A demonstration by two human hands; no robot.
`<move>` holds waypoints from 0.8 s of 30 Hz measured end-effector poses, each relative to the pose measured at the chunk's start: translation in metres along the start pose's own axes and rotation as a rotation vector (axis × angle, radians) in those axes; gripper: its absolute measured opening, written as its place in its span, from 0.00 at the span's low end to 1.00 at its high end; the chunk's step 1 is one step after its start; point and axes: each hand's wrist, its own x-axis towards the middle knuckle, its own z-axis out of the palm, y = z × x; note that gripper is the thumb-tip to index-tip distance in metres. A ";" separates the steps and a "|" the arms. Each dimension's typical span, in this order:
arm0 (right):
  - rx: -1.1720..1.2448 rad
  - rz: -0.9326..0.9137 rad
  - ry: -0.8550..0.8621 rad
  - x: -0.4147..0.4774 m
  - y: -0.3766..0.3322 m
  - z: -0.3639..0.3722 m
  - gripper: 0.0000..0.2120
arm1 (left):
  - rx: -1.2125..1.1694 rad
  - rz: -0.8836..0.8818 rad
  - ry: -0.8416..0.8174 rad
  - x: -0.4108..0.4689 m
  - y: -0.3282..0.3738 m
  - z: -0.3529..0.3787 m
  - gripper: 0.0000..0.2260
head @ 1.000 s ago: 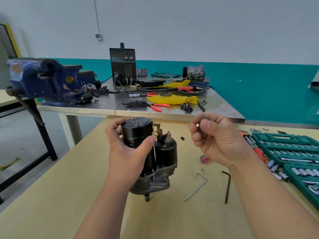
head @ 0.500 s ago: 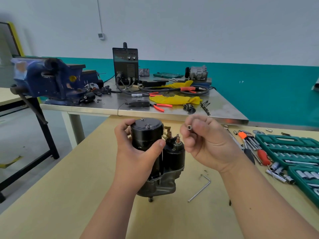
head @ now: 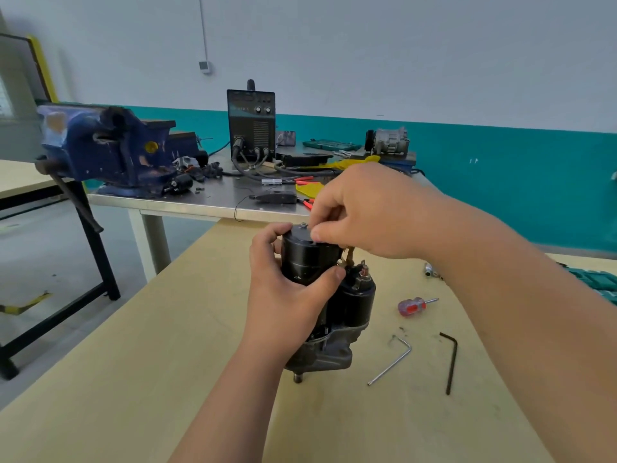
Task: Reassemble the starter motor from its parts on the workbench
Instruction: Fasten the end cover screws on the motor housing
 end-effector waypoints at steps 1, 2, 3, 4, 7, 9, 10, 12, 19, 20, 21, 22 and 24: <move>0.015 0.000 0.000 0.000 0.000 0.000 0.06 | 0.005 -0.003 0.003 0.000 0.000 0.000 0.29; 0.025 -0.002 0.003 0.001 0.001 0.002 0.06 | 0.009 -0.006 0.005 0.000 -0.001 0.000 0.29; 0.029 -0.006 0.008 0.002 0.002 0.003 0.06 | 0.011 -0.010 0.006 0.001 -0.001 0.000 0.29; 0.032 -0.008 0.014 0.003 0.002 0.004 0.06 | 0.010 -0.013 0.007 0.001 -0.001 0.000 0.29; 0.055 0.000 0.012 0.006 0.005 0.004 0.05 | 0.000 -0.017 0.007 0.001 0.000 0.000 0.29; 0.074 0.005 -0.022 0.006 0.006 0.002 0.05 | -0.005 -0.021 0.002 0.000 0.000 0.000 0.29; 0.077 0.007 -0.046 0.006 0.006 -0.001 0.05 | -0.008 -0.020 0.000 0.000 0.000 0.000 0.29; 0.055 0.019 -0.086 0.007 0.005 -0.005 0.04 | -0.010 -0.015 -0.009 -0.001 -0.001 0.000 0.30; -0.066 0.049 -0.108 0.006 0.001 -0.008 0.06 | -0.006 -0.009 -0.016 -0.001 0.000 0.001 0.30; -0.062 0.046 -0.115 0.005 0.001 -0.009 0.06 | -0.006 -0.004 -0.016 -0.001 0.000 0.001 0.30; -0.057 0.038 -0.121 0.005 0.002 -0.009 0.06 | -0.005 0.000 -0.016 -0.002 0.000 0.001 0.30; -0.053 0.029 -0.126 0.005 0.002 -0.010 0.06 | -0.004 0.003 -0.018 -0.002 0.000 0.001 0.30; -0.042 0.023 -0.137 0.006 0.002 -0.010 0.06 | -0.005 0.003 -0.024 -0.002 0.000 0.000 0.30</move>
